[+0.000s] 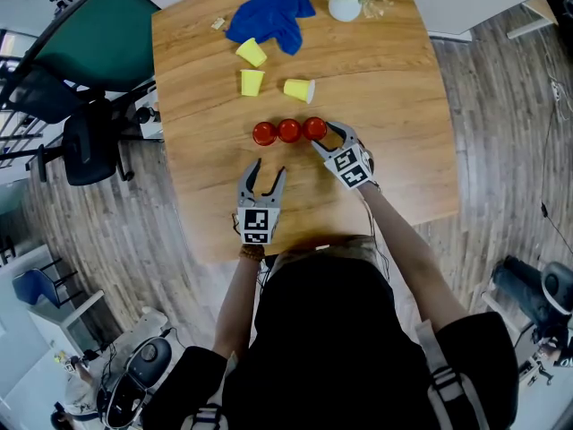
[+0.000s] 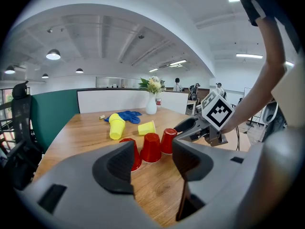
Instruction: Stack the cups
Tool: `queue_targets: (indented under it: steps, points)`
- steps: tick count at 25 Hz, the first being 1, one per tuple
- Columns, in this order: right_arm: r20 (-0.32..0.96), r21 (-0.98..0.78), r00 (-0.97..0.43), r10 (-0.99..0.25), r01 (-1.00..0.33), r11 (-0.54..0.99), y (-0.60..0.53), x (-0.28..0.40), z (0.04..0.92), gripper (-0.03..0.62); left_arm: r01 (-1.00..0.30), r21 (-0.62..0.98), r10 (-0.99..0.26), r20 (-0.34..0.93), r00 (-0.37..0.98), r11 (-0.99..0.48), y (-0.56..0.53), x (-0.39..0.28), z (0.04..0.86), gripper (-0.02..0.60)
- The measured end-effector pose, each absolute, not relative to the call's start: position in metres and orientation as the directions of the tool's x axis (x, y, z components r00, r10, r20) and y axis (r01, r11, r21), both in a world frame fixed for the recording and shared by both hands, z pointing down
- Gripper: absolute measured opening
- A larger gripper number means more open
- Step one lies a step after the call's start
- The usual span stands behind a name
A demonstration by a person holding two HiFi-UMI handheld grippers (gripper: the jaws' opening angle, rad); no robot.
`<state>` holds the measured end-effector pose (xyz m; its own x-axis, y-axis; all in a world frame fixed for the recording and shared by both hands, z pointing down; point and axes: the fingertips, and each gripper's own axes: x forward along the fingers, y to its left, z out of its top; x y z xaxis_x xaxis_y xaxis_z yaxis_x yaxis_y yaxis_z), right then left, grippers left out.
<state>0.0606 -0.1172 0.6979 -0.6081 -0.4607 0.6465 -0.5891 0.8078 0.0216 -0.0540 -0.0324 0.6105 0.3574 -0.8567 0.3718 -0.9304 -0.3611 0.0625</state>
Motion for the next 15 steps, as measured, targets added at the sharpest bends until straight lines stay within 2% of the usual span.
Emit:
queue_targets:
  steps: [10, 15]
  points:
    - [0.565, 0.094, -0.656, -0.5, -0.55, 0.83, -0.156, 0.074, 0.631, 0.273, -0.94, 0.063, -0.871, 0.36, 0.334, -0.334, -0.034, -0.066, 0.608, 0.256]
    - [0.6, 0.154, -0.64, -0.481, -0.498, 0.853, -0.203, 0.066, 0.638, 0.288, -0.945, 0.064, -0.874, 0.364, 0.322, -0.321, -0.03, -0.074, 0.61, 0.256]
